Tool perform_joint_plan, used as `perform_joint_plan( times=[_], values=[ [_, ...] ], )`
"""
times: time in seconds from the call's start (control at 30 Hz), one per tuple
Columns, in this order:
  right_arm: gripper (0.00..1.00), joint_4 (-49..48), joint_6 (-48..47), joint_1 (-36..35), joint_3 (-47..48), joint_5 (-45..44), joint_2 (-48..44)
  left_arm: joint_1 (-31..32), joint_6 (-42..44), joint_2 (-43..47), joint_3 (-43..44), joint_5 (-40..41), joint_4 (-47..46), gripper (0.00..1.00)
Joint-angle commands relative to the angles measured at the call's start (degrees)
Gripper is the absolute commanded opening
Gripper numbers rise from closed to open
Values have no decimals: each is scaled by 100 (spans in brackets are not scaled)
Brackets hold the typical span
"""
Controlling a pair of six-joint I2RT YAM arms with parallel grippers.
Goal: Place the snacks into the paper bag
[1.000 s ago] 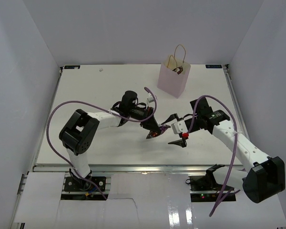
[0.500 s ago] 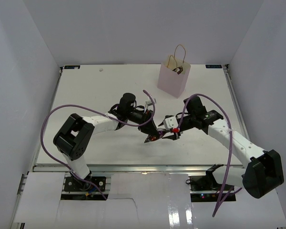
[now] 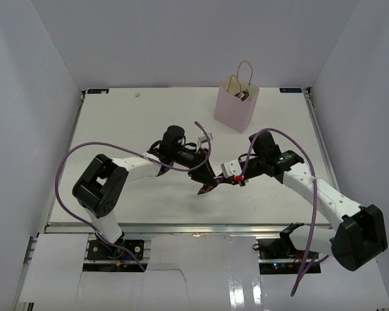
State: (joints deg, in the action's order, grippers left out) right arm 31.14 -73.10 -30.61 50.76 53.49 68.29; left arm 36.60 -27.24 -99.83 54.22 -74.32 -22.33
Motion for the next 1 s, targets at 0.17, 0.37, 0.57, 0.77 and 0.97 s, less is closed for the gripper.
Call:
perform_joint_plan(
  times=[0.17,0.37,0.57,0.77,0.97],
  values=[
    [18,-29,-3,116,30,-340,-351,-643,307,1201,28,137,-114,81],
    [14,-20,375,1020,669,-322,-273,-1532,1053,3026,-824,1242,305,96],
    [11,-887,2121,2022,1970,-400,210,-1524,2345,4768,-2063,3317,903,98],
    [13,-2365,4028,2384,3138,-1145,729,-1489,2707,5351,-2337,3794,1493,98],
    [14,-3322,5050,2411,3729,-1955,1361,-1489,2935,5589,-2381,3979,1626,98]
  ],
)
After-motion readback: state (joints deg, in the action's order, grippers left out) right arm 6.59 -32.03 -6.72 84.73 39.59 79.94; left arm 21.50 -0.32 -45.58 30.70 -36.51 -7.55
